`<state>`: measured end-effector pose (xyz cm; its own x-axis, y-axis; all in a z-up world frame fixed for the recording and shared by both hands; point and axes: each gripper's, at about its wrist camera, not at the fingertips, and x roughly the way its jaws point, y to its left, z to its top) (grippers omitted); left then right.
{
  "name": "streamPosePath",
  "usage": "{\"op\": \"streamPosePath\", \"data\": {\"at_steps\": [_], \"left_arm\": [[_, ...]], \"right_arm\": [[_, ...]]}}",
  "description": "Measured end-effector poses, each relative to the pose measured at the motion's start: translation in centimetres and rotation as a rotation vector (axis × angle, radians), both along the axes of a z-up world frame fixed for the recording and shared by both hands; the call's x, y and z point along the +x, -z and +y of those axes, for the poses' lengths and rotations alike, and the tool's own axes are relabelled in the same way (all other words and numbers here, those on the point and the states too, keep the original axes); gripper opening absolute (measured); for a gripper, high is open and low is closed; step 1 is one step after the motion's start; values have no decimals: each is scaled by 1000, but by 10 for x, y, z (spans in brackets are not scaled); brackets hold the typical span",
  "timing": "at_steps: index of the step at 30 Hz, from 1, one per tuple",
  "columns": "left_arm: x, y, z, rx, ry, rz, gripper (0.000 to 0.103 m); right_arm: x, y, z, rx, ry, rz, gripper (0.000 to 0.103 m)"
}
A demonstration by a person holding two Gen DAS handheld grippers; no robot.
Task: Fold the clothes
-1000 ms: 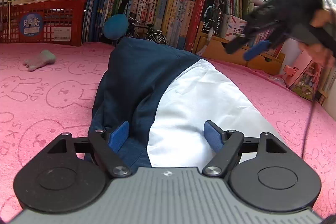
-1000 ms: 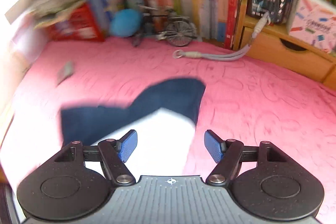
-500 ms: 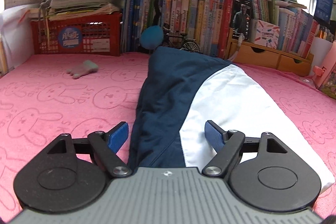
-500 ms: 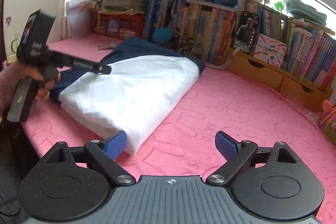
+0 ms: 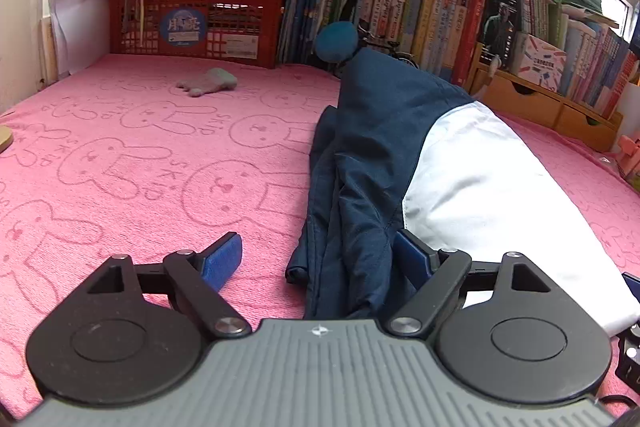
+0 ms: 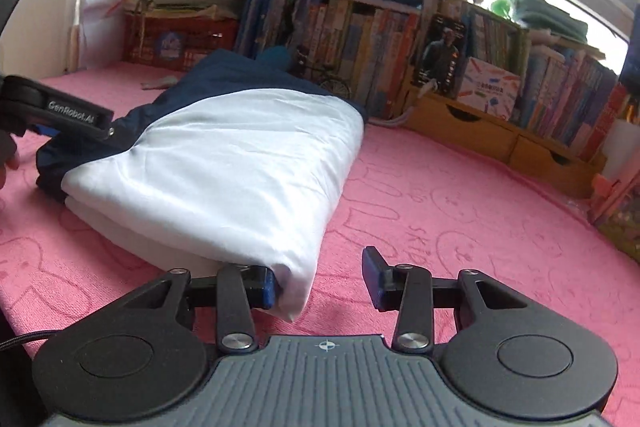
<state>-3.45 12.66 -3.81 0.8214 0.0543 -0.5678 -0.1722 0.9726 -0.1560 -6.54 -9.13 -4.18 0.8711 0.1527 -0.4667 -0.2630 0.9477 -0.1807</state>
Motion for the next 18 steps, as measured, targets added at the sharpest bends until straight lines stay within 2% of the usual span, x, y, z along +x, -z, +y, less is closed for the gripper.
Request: {"op": "streamPosePath", "data": {"at_steps": [3,5,8,12,16,18], "left_arm": [[-1,3,-3,0,26,-1,91],[-3,2,-4,16,25,-4,91],[-6,1,3,29,24,0,91],[-6,-3,18,-40,7,34,91],[-6,-15,21,-60,10,38,90],[1,-18,29,-138,37,34,90]], "right_arm": [[2,5,-18,105,83,31,41],[4,7,-24,162,95,64,41],[2,6,-19,133,87,51,42],[-2,7,-18,125,40,43,42],[-8,3,-33,168,-13,59,52],[-10,1,-43,193,-40,72,63]]}}
